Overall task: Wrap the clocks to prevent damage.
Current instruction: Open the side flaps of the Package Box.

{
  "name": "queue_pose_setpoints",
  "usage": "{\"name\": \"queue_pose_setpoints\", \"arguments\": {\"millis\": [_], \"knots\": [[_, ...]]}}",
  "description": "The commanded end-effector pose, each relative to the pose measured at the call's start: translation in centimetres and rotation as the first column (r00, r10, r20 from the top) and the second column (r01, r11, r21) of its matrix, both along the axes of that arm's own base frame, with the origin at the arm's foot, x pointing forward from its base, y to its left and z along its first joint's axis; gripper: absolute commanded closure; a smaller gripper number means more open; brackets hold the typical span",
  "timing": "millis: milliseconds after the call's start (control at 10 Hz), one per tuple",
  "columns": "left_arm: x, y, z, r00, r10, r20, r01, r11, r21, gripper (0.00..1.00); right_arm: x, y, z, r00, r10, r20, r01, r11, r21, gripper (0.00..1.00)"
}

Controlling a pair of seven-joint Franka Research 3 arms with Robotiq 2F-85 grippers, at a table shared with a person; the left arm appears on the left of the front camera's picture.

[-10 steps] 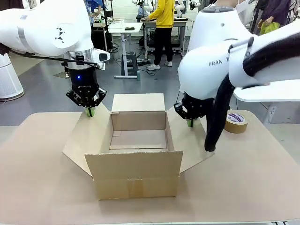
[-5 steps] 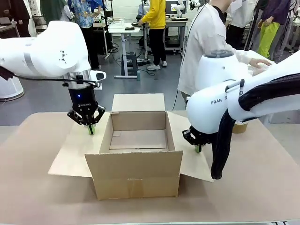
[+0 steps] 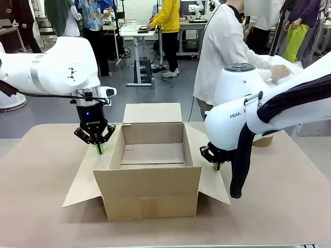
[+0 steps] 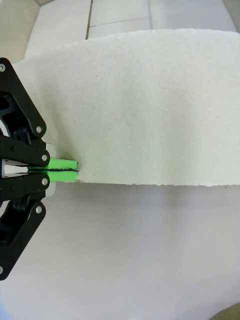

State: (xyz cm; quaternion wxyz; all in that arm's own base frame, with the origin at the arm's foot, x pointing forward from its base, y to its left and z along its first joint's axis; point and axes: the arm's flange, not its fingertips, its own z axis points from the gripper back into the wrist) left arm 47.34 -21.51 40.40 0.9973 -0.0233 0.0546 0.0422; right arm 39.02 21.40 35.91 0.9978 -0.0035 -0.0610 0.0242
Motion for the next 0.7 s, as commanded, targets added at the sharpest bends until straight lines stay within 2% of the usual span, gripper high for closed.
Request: {"name": "queue_pose_setpoints", "arguments": {"millis": [0, 200, 400, 500, 600], "knots": [[-0.3, -0.4, -0.7, 1.000, 0.011, 0.018, -0.011, 1.000, 0.026, 1.00, -0.1, 0.4, 0.1, 1.000, -0.028, 0.010, 0.028, 0.999, 0.042, 0.99], [-0.4, -0.7, -1.5, 1.000, 0.011, 0.012, -0.011, 0.999, 0.043, 1.00, -0.2, 0.5, 0.7, 0.999, -0.031, 0.022, 0.030, 0.998, 0.052, 0.99], [-0.4, -1.0, -1.9, 1.000, 0.004, 0.006, -0.004, 0.999, 0.046, 1.00, 0.1, 0.0, 0.2, 1.000, -0.004, 0.007, 0.004, 1.000, 0.009, 0.99], [-0.5, -1.2, -1.7, 1.000, 0.004, 0.013, -0.004, 0.999, 0.035, 1.00, 0.1, 0.0, 0.2, 1.000, -0.004, 0.007, 0.004, 1.000, 0.009, 0.99], [-0.7, -1.2, -1.3, 0.999, 0.006, 0.053, -0.006, 1.000, 0.002, 1.00, 0.1, 0.0, 0.2, 1.000, -0.004, 0.007, 0.004, 1.000, 0.009, 0.99]]}}
